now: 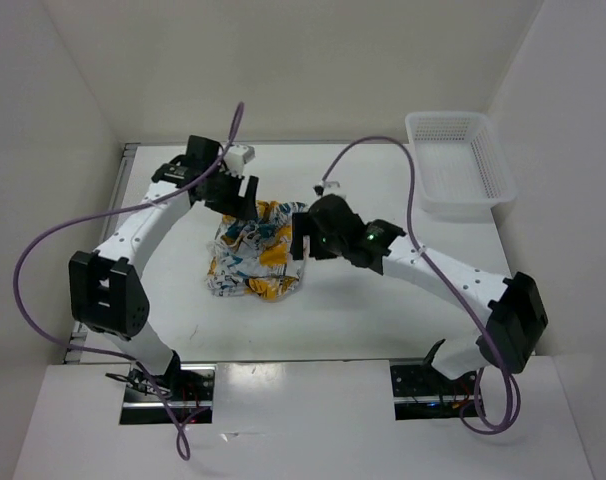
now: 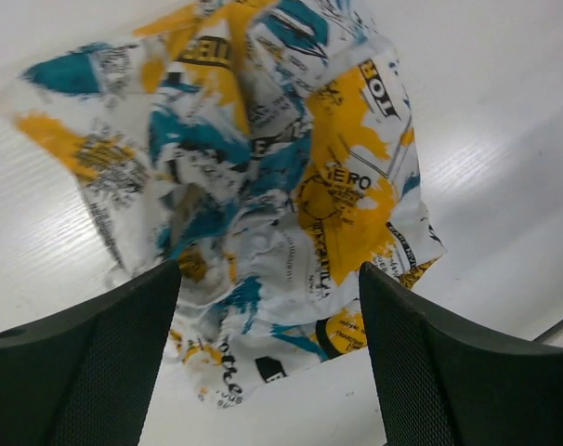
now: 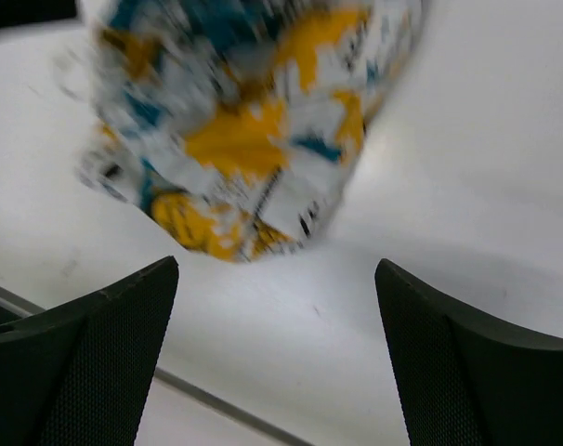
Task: Fold and stack the shorts
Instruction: Fold the shorts
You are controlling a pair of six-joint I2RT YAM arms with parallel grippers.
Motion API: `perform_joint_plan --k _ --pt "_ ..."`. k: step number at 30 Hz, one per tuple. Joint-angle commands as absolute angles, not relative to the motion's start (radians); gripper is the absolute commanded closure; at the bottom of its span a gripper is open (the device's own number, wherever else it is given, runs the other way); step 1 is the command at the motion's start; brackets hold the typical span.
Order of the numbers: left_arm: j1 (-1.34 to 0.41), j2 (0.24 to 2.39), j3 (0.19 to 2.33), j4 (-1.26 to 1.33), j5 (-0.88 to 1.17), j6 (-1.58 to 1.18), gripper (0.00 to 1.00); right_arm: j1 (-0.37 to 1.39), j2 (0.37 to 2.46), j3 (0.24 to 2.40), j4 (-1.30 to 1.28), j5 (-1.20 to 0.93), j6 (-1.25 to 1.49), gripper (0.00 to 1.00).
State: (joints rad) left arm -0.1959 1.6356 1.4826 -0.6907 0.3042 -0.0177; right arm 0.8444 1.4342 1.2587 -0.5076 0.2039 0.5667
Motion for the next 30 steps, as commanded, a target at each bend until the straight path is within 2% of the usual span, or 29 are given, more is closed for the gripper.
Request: perform_joint_plan --k 1,9,13,14,17,20,21,22,23,27,30 --pt "-0.253 1.690 1.439 -0.666 0.269 0.000 0.15 0.882 1.453 1.097 -0.448 0.192 0.689 0.09" --pt "-0.377 1.796 1.402 -0.556 0.083 0.000 0.14 0.882 1.505 0.979 -0.256 0.086 0.748 0.07" --pt "-0.377 1.861 1.402 -0.509 -0.026 0.000 0.21 0.882 1.597 1.005 -0.225 0.051 0.749 0.07" --pt "-0.377 1.870 1.413 -0.496 -0.040 0.000 0.29 0.882 1.614 1.005 -0.215 0.051 0.749 0.08" --pt "-0.377 1.891 1.413 -0.482 -0.074 0.000 0.47 0.882 1.673 1.031 -0.224 0.078 0.758 0.13" --pt "-0.377 1.927 1.413 -0.472 -0.112 0.000 0.70 0.882 1.729 1.055 -0.235 0.087 0.758 0.14" --pt "-0.377 1.927 1.413 -0.472 -0.112 0.000 0.70 0.882 1.738 1.064 -0.235 0.087 0.768 0.14" --pt "-0.377 1.927 1.423 -0.472 -0.112 0.000 0.78 0.882 1.747 1.065 -0.207 0.078 0.769 0.18" --pt "-0.377 1.915 1.424 -0.488 -0.103 0.000 0.81 0.882 1.759 1.065 -0.192 0.078 0.781 0.20" --pt "-0.377 1.878 1.433 -0.511 -0.071 0.000 0.84 0.882 1.787 1.084 -0.153 0.075 0.801 0.31" --pt "-0.345 1.878 1.468 -0.532 -0.061 0.000 0.90 0.873 1.809 1.085 -0.153 0.084 0.828 0.65"
